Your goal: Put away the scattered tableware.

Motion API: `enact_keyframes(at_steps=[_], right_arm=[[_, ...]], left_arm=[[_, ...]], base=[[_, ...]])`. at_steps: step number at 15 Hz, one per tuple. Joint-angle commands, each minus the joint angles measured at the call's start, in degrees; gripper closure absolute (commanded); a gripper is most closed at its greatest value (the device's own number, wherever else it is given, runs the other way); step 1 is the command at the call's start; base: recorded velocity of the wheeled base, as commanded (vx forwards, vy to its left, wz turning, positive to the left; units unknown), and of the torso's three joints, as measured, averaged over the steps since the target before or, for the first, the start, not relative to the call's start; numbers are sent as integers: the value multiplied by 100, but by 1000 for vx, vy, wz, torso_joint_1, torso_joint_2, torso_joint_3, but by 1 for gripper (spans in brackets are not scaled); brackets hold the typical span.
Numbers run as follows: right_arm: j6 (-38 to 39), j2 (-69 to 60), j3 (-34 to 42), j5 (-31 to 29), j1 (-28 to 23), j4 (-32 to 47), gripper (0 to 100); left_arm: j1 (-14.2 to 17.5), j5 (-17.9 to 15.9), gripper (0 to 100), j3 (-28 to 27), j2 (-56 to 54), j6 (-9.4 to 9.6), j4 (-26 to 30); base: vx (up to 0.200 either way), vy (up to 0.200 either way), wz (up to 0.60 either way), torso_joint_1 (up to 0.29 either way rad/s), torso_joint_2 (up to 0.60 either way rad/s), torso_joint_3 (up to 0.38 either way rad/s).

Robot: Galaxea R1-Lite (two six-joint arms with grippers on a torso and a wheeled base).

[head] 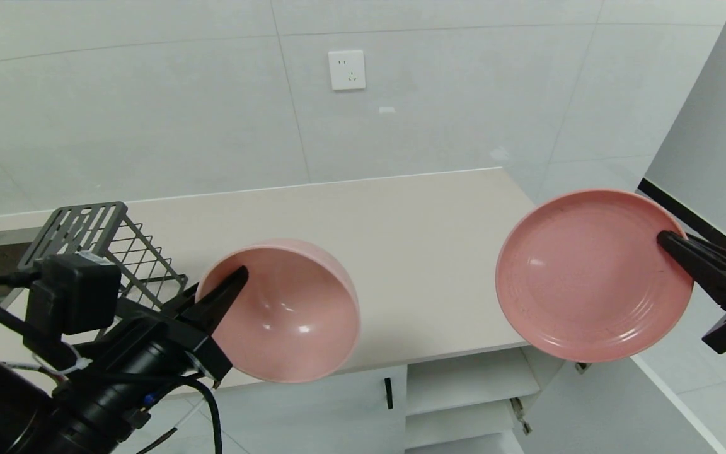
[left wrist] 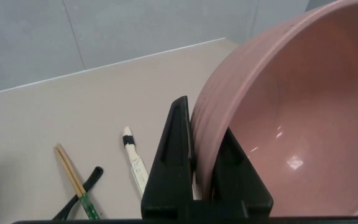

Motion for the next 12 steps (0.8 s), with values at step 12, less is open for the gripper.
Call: enact_keyframes(at_steps=[12], right_arm=[[1, 8, -8, 1, 2, -12, 100]], left_arm=[[-7, 1, 100, 190, -66, -45, -1]], base=[[-67, 0, 0, 1, 0, 0]])
